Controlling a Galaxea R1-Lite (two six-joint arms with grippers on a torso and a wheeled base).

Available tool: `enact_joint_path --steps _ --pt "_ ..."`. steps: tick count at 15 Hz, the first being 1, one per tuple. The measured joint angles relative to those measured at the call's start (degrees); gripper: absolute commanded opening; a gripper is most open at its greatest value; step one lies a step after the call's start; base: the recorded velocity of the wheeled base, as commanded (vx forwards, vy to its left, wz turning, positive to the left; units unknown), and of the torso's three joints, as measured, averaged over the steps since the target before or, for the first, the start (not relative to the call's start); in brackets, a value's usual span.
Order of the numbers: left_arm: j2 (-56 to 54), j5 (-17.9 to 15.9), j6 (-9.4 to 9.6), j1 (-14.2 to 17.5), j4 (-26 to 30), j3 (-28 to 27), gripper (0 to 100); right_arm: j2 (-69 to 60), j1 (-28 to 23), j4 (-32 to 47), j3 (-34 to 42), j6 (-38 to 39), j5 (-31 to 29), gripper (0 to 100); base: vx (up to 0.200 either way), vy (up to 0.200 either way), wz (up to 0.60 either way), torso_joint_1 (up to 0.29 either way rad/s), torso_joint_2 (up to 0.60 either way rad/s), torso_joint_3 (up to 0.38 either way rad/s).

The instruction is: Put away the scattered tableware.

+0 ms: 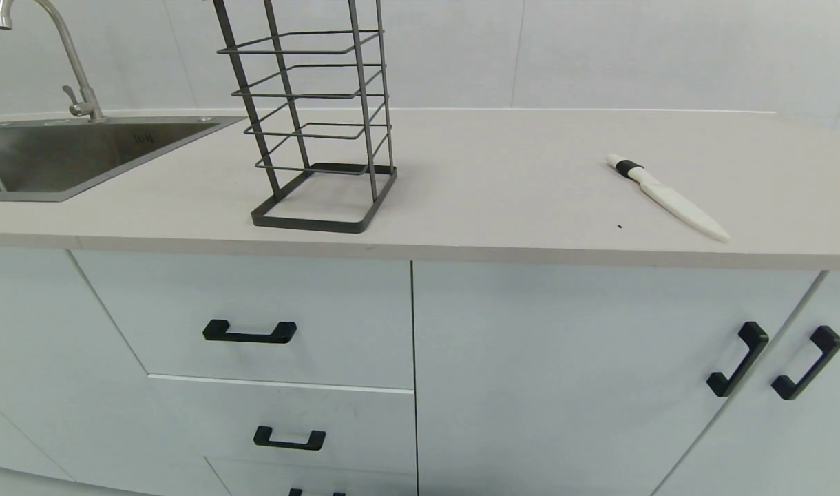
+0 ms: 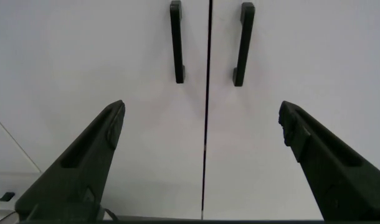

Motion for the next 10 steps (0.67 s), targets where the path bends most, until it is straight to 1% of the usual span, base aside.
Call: enact_joint_path --steps 3,5,6,10 --pt "0.0 0.0 -0.02 0.0 -0.05 0.0 100 0.0 -0.02 -0.09 -0.05 0.0 0.01 100 0.0 0.0 0.0 0.188 -0.12 -0.054" --pt "0.0 0.0 -0.1 0.0 0.06 0.0 100 0.0 0.0 0.1 0.0 0.0 0.0 100 0.0 0.0 0.0 0.254 -0.14 -0.195" --pt "0.0 -0.02 -0.1 0.0 0.09 0.0 100 0.0 0.0 0.1 0.0 0.0 0.04 100 0.0 0.0 0.0 0.256 -0.44 -0.193" --pt "0.0 0.04 -0.18 0.0 0.0 0.0 100 0.0 0.0 -0.04 -0.06 0.0 0.01 100 0.0 0.0 0.0 0.211 -0.65 -0.214"
